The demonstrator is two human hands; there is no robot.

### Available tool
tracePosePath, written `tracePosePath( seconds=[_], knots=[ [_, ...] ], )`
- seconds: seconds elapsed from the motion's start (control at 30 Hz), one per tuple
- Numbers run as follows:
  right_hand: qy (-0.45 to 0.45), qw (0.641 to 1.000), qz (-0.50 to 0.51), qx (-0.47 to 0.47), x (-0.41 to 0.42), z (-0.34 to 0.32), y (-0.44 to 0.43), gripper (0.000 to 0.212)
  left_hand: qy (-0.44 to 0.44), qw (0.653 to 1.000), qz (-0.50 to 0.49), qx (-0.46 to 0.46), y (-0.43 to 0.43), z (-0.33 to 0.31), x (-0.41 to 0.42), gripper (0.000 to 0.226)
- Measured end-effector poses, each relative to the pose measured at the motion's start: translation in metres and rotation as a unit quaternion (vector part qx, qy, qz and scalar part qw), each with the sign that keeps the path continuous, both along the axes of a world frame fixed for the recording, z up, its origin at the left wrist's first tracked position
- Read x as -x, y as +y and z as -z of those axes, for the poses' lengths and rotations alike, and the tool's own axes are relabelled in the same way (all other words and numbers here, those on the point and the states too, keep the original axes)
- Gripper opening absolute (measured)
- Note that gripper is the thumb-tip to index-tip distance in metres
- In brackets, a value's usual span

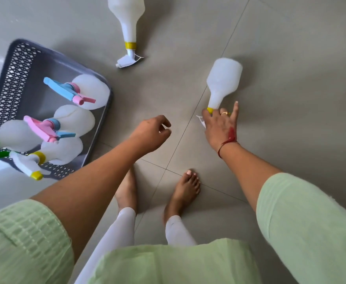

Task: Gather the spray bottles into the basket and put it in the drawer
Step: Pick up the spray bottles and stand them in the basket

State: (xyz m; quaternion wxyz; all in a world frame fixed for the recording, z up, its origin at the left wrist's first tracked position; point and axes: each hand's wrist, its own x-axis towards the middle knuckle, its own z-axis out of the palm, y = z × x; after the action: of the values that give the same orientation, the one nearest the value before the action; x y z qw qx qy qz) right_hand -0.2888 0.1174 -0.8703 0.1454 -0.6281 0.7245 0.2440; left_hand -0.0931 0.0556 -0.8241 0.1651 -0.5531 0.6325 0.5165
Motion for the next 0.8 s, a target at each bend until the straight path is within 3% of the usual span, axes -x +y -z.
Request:
tracePosePath(
  seconds=[0.27,0.5,0.8],
  knots=[
    [-0.039,0.994,-0.058,0.088,-0.026,-0.084,-0.028,0.012,0.022,0.999,-0.029,0.007,-0.002,-0.067,-0.021,0.029],
    [-0.11,0.99,0.049,0.079,-0.049,-0.144,-0.09,0.027,0.046,0.994,-0.078,0.057,-0.026,-0.108,-0.056,0.027],
    [-0.178,0.969,-0.014,0.169,-0.125,-0.217,-0.174,0.023,0.096,0.947,-0.224,0.21,-0.105,-0.167,-0.108,0.024]
  ],
)
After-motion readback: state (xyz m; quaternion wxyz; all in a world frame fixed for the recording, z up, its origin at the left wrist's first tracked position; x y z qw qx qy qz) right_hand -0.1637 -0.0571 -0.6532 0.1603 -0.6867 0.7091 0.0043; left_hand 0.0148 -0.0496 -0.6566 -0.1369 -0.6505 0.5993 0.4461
